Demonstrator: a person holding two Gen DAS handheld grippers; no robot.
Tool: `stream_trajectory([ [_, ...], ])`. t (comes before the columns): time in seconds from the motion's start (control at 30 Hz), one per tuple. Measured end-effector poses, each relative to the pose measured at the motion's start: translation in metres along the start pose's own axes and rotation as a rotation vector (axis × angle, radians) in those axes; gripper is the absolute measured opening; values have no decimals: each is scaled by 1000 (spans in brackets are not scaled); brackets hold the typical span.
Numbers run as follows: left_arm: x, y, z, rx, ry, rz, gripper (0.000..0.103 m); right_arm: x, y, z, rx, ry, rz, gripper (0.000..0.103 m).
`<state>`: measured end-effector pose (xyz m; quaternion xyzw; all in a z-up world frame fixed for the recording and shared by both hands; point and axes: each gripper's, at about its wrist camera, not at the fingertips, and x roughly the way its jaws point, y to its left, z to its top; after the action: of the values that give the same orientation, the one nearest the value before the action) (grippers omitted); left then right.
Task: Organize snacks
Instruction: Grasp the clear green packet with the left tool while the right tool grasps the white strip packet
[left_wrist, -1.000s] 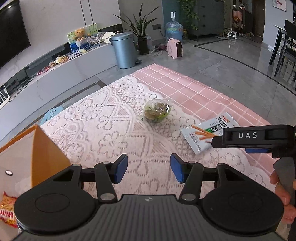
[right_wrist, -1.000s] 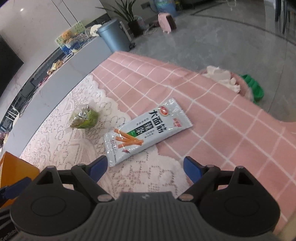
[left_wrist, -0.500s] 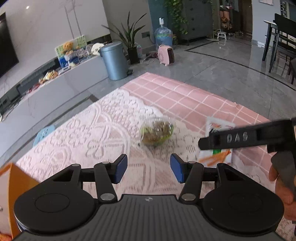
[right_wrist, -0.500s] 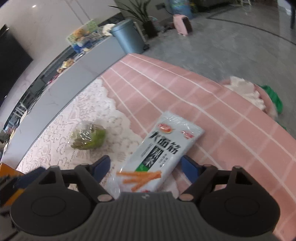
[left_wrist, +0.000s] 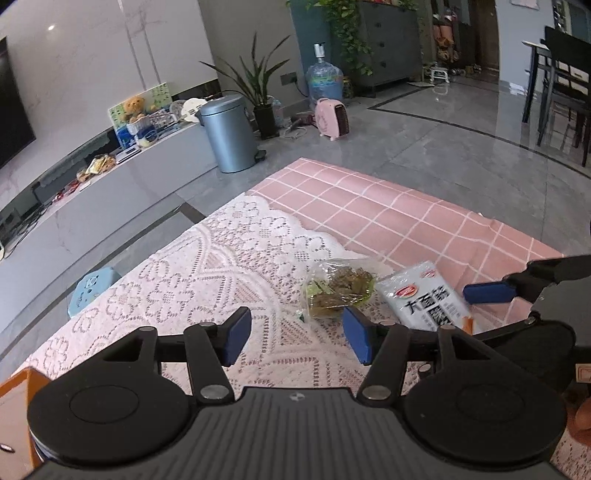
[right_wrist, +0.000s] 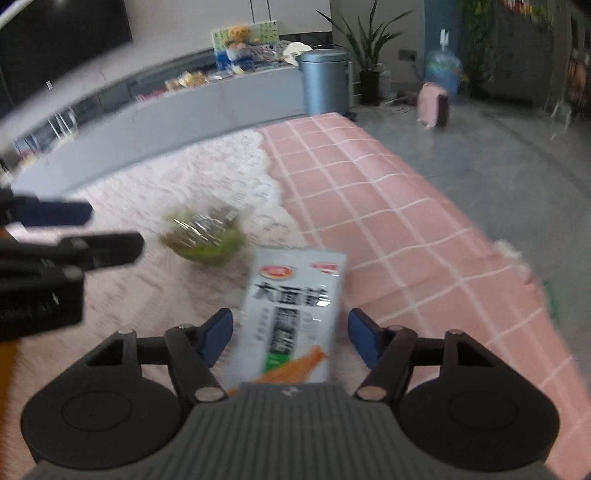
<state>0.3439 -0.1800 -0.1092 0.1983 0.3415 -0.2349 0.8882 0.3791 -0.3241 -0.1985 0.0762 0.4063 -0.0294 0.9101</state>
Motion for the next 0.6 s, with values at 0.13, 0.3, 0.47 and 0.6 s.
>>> stream_trajectory([
  [0.13, 5, -8, 0, 62, 10, -35, 72, -3, -7, -2, 5, -9, -23, 53],
  [0.3, 13, -12, 3, 119, -6, -51, 73, -6, -15, -2, 40, -12, -10, 48],
  [0.47, 28, -14, 5, 146, -27, -83, 77, -6, -37, 1, 164, -15, -41, 47],
  [0.6, 45, -19, 7, 152, -11, -101, 79, -7, -40, 1, 192, -18, -32, 47],
])
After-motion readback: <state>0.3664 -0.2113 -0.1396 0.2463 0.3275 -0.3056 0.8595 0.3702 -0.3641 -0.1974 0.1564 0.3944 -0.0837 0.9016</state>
